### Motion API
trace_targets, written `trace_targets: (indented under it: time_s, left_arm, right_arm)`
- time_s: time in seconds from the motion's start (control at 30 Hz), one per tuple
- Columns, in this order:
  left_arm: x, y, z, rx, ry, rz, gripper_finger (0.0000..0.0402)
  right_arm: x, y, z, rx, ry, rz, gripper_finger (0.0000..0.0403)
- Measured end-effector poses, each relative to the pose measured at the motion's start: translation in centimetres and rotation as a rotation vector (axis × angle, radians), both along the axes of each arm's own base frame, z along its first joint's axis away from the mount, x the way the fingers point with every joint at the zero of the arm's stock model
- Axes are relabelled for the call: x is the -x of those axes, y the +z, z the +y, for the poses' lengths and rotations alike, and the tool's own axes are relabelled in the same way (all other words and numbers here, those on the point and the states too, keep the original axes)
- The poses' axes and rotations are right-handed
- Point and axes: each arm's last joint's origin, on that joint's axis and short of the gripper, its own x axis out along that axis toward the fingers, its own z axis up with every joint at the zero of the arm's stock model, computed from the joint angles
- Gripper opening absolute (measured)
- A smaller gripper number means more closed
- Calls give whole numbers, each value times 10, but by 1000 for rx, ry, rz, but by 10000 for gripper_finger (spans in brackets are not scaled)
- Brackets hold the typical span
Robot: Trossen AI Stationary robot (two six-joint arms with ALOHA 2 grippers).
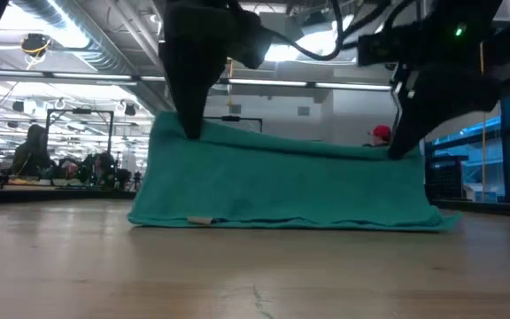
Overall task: Fold microfiber towels
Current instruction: Fold the blue microfiber towel
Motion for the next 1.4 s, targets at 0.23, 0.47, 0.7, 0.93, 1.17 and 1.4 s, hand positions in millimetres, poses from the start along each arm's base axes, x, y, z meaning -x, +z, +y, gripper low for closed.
trace_targets:
  time_s: [0.23, 0.47, 0.7, 0.93, 1.17, 1.4]
  left_arm:
    - [-3, 0, 17, -76, 45, -12, 12]
    - [-2, -6, 31, -93, 84, 5, 88]
    - [8, -20, 49, -180, 137, 88, 143]
    - [12, -19, 52, -128, 145, 141, 145]
    - [7, -21, 29, -85, -96, 107, 144]
    - [12, -46, 12, -70, -159, 86, 144]
  right_arm:
    - [-2, -11, -14, 25, -11, -1, 22]
    - [-4, -11, -22, 35, -29, 4, 104]
    - [-4, -10, -26, 96, -4, 19, 188]
    - [-4, -11, -24, 71, 25, 38, 208]
    - [1, -13, -9, -146, 69, 99, 209]
    - [8, -14, 12, -202, 73, 93, 209]
